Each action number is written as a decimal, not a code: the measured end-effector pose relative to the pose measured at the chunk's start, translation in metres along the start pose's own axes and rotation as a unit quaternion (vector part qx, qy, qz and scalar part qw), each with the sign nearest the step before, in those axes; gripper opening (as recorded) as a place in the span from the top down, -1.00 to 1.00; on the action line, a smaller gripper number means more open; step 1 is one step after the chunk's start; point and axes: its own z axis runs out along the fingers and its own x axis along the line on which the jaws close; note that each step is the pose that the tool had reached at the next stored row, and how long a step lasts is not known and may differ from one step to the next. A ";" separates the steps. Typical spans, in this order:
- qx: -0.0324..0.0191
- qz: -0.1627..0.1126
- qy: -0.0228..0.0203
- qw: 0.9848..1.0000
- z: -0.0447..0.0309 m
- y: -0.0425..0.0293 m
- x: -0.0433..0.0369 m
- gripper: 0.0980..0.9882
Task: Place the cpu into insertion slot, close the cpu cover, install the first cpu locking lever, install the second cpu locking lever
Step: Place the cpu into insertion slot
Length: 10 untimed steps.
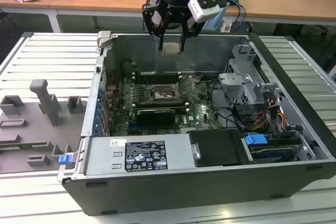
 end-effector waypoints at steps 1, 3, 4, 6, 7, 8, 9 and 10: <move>0.000 0.001 0.000 1.000 0.0000 0.0000 0.0000 0.04; 0.000 0.028 -0.003 1.000 0.0000 0.0000 -0.0001 0.04; 0.000 0.043 -0.004 0.999 0.0003 0.0000 -0.0001 0.04; 0.000 0.060 -0.005 0.998 0.0008 0.0000 -0.0002 0.04; 0.000 0.062 -0.005 0.998 0.0010 -0.0001 -0.0006 0.04; 0.000 0.062 -0.005 0.998 0.0014 -0.0001 -0.0010 0.04; 0.000 0.062 -0.005 0.998 0.0016 -0.0002 -0.0010 0.04; 0.000 0.062 -0.005 0.998 0.0019 -0.0002 -0.0010 0.04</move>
